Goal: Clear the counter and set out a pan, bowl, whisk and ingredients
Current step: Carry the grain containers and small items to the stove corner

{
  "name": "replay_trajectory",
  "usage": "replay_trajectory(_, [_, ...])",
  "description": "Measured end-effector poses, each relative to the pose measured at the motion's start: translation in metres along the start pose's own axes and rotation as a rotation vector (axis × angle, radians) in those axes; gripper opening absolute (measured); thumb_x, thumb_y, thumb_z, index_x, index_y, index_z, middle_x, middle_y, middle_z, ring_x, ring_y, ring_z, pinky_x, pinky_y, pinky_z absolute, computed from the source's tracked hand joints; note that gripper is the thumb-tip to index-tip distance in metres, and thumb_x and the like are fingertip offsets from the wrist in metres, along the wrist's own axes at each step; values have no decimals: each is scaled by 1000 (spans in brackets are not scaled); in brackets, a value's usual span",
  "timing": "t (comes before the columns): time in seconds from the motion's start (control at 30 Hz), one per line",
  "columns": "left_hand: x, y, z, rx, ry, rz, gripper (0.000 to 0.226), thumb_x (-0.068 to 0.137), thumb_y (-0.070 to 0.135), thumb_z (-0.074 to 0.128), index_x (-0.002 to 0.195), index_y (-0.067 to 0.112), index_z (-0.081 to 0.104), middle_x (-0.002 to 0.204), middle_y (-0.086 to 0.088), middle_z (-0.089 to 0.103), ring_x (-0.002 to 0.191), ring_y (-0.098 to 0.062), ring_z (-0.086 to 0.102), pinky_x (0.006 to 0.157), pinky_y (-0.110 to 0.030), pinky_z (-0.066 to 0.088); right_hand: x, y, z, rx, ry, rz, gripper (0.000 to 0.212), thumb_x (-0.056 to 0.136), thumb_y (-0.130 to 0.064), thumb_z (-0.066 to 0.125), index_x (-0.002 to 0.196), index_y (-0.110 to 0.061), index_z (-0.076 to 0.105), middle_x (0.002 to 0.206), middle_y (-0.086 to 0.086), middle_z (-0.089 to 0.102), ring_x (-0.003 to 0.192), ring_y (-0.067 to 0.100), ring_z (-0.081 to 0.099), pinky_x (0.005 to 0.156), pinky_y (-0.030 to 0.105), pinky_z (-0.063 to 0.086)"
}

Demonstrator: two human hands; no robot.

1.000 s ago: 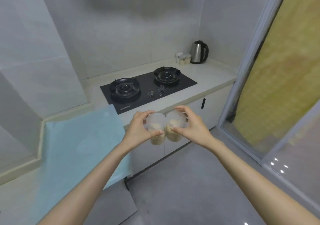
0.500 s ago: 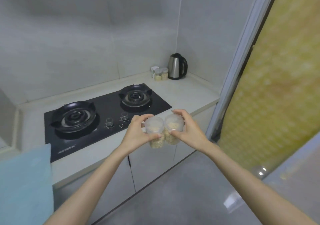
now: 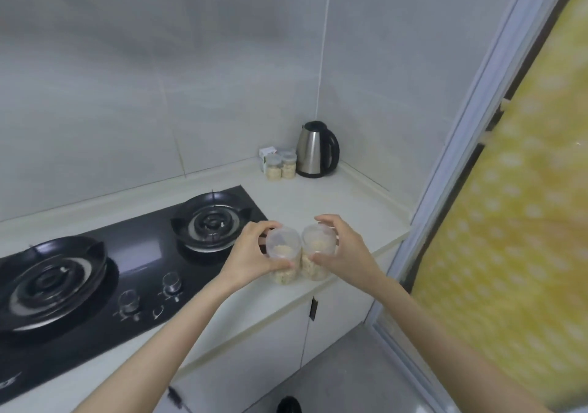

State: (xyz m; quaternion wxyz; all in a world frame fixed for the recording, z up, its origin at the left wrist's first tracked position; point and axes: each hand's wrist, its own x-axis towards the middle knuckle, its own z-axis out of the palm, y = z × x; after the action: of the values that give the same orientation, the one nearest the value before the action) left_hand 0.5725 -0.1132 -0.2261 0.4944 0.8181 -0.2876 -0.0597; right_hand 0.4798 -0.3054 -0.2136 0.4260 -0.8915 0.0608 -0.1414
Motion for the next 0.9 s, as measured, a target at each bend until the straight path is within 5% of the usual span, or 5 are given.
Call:
replay_trajectory(0.37, [183, -56, 32, 109, 13, -33, 69, 52, 34, 89, 113, 34, 58, 99, 11, 49, 90, -3, 51, 75, -17, 41, 178, 87, -12, -88, -76, 37, 66, 73, -22, 79, 127, -30, 43, 122, -7, 51, 110, 9, 50, 93, 25, 43])
replay_trajectory(0.53, [231, -83, 34, 110, 59, -124, 71, 50, 33, 90, 112, 34, 57, 100, 12, 48, 88, -8, 55, 73, -22, 48, 242, 112, 1, -115, -148, 45, 64, 73, -23, 76, 127, -28, 43, 123, -8, 49, 112, 9, 48, 89, 20, 37])
replay_trajectory(0.9, [309, -140, 14, 244, 217, -431, 71, 52, 32, 87, 116, 29, 56, 104, 3, 54, 97, -14, 54, 87, -28, 47, 376, 146, 50, -141, -488, -94, 69, 75, -23, 74, 134, -27, 39, 132, -4, 44, 124, 12, 43, 94, 21, 36])
